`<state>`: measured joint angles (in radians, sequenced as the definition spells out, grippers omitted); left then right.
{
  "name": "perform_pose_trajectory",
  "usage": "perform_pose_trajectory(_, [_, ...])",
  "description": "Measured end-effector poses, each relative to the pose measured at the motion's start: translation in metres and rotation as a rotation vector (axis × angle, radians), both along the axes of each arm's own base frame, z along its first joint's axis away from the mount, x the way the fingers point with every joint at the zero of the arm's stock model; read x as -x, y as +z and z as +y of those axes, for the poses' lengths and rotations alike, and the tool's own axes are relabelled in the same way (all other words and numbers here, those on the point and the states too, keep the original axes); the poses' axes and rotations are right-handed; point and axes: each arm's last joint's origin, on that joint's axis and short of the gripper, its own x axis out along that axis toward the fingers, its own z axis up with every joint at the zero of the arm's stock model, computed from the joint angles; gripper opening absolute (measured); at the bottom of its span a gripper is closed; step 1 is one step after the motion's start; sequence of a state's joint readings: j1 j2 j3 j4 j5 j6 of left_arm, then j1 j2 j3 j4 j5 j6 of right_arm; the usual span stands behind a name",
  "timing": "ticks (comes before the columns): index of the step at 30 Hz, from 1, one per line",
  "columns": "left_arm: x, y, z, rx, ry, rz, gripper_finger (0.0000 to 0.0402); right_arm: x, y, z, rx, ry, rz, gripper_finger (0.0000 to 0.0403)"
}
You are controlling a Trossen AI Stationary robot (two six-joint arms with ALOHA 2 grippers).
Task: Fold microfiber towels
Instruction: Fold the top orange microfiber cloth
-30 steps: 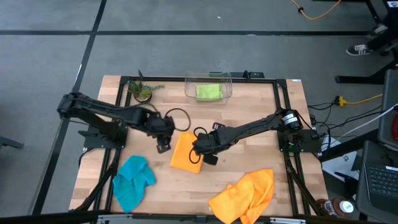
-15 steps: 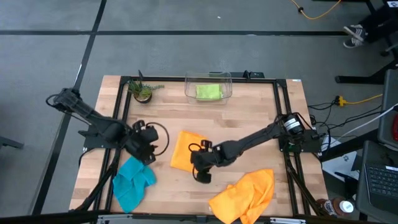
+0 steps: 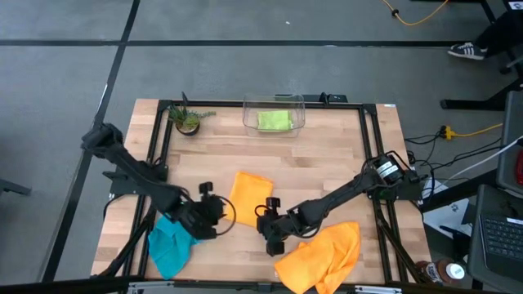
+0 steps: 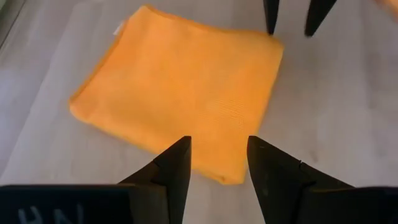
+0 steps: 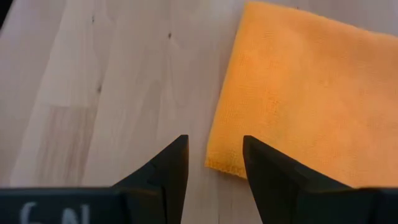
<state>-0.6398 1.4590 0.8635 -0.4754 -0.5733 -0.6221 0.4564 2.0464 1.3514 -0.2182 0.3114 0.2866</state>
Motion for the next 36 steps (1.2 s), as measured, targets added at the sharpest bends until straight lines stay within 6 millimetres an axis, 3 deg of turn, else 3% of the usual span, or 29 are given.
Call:
perform_pose_trajectory(7, [-0.020,-0.034,0.002,0.033,-0.044,0.143,0.0150,-0.001,0.001,0.000,0.011,0.039,-0.007,0.0163])
perform_pose_trajectory(15, [-0.022,-0.044,-0.003,0.025,-0.136,0.195,0.0199,-0.010,-0.011,-0.001,0.014,0.067,-0.032,0.0255])
perform_pose_trajectory(18, [-0.021,-0.044,-0.005,0.038,-0.151,0.203,0.0221,-0.010,-0.012,-0.003,0.051,0.041,-0.038,0.0273])
perform_pose_trajectory(23, [-0.023,-0.044,-0.004,0.037,-0.152,0.195,0.0237,-0.012,-0.012,-0.006,0.024,0.053,-0.027,0.0272])
perform_pose_trajectory(29, [-0.029,-0.044,-0.001,0.058,-0.137,0.169,0.0234,-0.014,-0.027,-0.005,0.003,0.068,-0.001,0.0264])
perform_pose_trajectory(36, [-0.030,-0.067,0.006,0.082,-0.105,0.255,0.0234,-0.016,-0.043,-0.009,-0.022,0.011,0.044,0.0265])
